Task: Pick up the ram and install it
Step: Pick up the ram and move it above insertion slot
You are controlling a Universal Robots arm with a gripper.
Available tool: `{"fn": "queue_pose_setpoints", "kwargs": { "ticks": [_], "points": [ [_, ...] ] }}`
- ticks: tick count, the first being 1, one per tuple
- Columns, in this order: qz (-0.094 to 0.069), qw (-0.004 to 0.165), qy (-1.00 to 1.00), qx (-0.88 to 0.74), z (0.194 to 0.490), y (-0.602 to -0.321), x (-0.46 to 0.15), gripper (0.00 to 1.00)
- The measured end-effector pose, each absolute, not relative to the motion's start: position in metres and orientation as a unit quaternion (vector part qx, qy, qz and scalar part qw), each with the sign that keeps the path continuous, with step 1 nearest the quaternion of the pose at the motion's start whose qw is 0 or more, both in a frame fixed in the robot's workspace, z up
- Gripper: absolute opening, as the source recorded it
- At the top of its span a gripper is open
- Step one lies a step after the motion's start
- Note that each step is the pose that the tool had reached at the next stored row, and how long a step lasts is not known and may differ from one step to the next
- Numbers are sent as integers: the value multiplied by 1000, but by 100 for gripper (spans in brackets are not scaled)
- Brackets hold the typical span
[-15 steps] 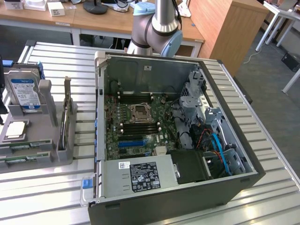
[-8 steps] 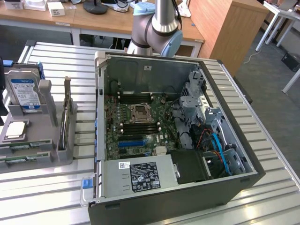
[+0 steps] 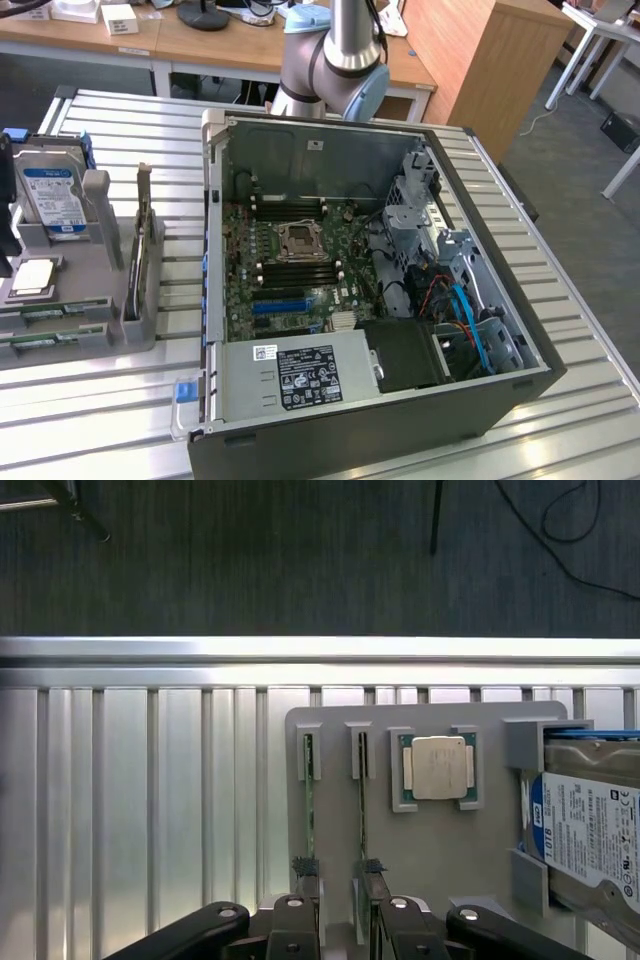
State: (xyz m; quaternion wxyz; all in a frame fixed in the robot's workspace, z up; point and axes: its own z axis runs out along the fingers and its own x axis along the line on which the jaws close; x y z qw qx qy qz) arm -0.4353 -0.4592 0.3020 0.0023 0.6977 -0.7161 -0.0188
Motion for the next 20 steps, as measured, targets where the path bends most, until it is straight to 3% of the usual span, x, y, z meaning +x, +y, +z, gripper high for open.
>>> {"fn": "queue_pose_setpoints", "kwargs": {
  "ticks": [20],
  "points": [
    [-19,2,-716,698,294,-465,-435,30]
  ]
}}
